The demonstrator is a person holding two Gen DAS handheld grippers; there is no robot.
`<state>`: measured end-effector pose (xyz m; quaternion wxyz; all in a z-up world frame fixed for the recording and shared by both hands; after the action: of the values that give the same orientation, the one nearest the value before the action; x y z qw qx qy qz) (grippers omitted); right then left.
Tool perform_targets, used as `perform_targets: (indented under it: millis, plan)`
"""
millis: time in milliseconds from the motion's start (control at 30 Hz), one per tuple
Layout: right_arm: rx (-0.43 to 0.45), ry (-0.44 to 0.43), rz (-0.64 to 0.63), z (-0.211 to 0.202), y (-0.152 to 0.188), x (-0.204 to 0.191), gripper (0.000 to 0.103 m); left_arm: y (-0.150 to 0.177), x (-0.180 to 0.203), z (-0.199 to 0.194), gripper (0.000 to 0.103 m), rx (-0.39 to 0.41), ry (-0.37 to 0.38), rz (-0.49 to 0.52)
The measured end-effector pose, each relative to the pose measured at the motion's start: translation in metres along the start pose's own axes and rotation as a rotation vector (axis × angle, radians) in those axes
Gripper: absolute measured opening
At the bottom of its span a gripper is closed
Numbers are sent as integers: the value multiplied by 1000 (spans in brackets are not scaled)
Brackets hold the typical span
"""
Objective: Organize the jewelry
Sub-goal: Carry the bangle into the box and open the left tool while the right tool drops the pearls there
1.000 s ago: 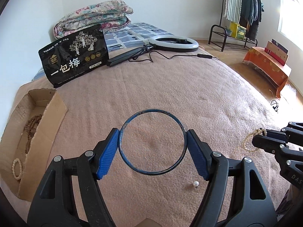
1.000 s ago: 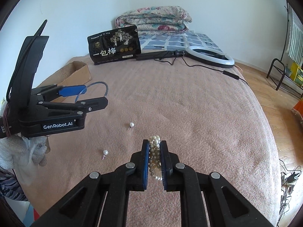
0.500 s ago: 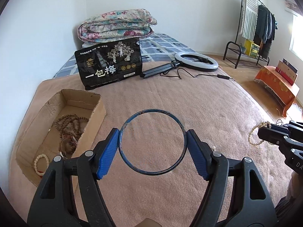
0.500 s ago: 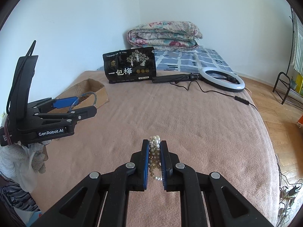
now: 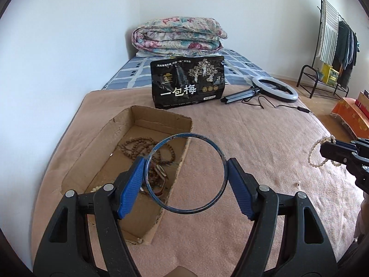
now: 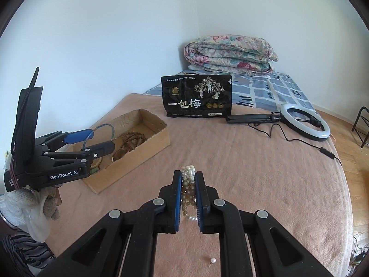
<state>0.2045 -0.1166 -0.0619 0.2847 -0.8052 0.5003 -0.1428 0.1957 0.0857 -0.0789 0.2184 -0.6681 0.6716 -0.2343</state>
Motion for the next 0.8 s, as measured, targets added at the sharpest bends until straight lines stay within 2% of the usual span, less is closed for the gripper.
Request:
perform_targets:
  millis: [433,800]
  plan:
    - [-10,-71,-93,48,-54,-62,9,2,-77,6,73,-16,-62,-99]
    - [-54,-113,-130,95,-85,-104,9,1,-115,21,73,-42,-78,-148]
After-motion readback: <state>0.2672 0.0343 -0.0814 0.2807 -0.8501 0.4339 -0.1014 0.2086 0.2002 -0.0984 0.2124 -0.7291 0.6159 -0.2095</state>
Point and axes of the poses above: each gripper's, at about its wrist camera, not at the fingertips, and z roughly the way its jaws point, x to its right, y to its underside, the point moved 1 cm from there along z, roughly the way its jaws point, and after that the axes turned 12 degrees about -x, right-handed, at the moved point
